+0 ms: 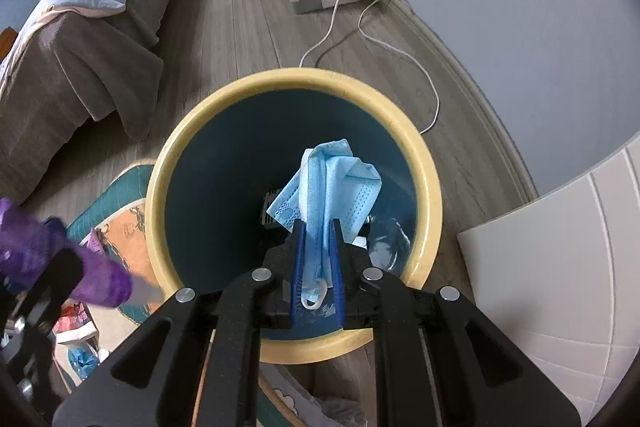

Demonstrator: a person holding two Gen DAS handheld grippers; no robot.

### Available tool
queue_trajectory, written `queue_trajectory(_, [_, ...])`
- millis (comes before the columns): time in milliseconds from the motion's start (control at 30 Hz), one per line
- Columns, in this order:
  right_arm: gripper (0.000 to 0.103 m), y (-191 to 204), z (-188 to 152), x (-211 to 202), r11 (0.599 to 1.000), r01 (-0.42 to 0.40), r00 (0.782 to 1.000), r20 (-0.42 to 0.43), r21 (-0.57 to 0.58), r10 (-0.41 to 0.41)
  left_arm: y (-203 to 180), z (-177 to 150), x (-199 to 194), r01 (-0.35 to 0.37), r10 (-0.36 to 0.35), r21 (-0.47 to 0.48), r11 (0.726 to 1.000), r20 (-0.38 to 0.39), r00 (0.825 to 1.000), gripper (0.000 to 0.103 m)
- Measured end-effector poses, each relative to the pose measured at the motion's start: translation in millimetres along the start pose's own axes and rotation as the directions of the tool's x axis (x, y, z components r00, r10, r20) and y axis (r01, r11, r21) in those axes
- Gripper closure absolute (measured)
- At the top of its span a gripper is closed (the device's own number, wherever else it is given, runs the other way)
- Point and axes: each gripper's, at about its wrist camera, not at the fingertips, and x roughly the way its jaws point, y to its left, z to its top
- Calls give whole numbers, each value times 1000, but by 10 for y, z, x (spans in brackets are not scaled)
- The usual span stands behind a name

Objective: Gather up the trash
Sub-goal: 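Open both tools to drop the bottle and mask into the bin, then move both tools back over the mat toward the remaining trash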

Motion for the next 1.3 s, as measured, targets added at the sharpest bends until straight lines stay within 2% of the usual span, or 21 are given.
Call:
queue_trajectory(133, [89, 20, 11, 29, 1000, -4, 1000, -8, -13, 4, 43, -8, 94, -23, 23, -2, 1000, -17, 1000, 65])
queue_trajectory(167, [88, 21, 17, 33, 1000, -6, 1000, -9, -14, 6, 67, -9, 83, -25, 25, -10, 1000, -13, 1000, 59])
queue_trajectory(267, [78, 15, 19, 31, 1000, -4, 1000, -7, -11, 4, 159, -16, 18, -56, 56, -36, 998, 3, 998, 31])
queue_trajectory(333, [73, 23, 19, 11, 1000, -4, 1000, -1, -10, 4, 244, -35, -54, -62, 63, -73, 995, 11, 998, 22])
queue_trajectory(400, [62, 47, 20, -20, 1000, -5, 1000, 8, -17, 6, 302, -53, -107, -77, 78, -93, 993, 12, 997, 10])
queue_trajectory(433, [59, 60, 20, -39, 1000, -2, 1000, 14, -23, 2, 340, -82, -162, -90, 92, -103, 991, 15, 996, 8])
queue_trajectory(500, [42, 84, 37, -72, 1000, 3, 1000, 28, -30, -2, 396, -140, -278, -106, 109, -114, 988, 22, 994, 7])
queue_trajectory(533, [38, 110, 40, -103, 999, 2, 999, 38, -34, -1, 443, -192, -377, -122, 126, -122, 985, 25, 992, 7])
queue_trajectory(600, [18, 188, 44, -176, 999, -1, 998, 61, -47, 3, 511, -260, -507, -146, 151, -134, 980, 27, 988, 6])
queue_trajectory(667, [12, 316, 36, -270, 997, -3, 996, 91, -81, 11, 635, -376, -708, -181, 187, -159, 971, 27, 982, 5])
queue_trajectory(733, [9, 456, 26, -346, 993, -11, 993, 111, -121, 24, 762, -480, -872, -214, 219, -182, 960, 9, 976, 5])
queue_trajectory(800, [6, 616, 0, -424, 988, -23, 991, 128, -155, 43, 873, -591, -1054, -267, 271, -189, 945, -5, 962, 5])
queue_trajectory(933, [6, 1013, -83, -580, 970, -59, 983, 155, -236, 97, 1152, -834, -1446, -379, 381, -198, 904, -30, 924, 5])
queue_trajectory(1133, [6, 1649, -263, -700, 935, -77, 979, 150, -347, 137, 1544, -1206, -1852, -452, 447, -246, 857, -80, 891, 5])
queue_trajectory(1300, [6, 2127, -450, -702, 915, -101, 981, 112, -390, 156, 1770, -1544, -1981, -494, 483, -274, 825, -113, 868, 5])
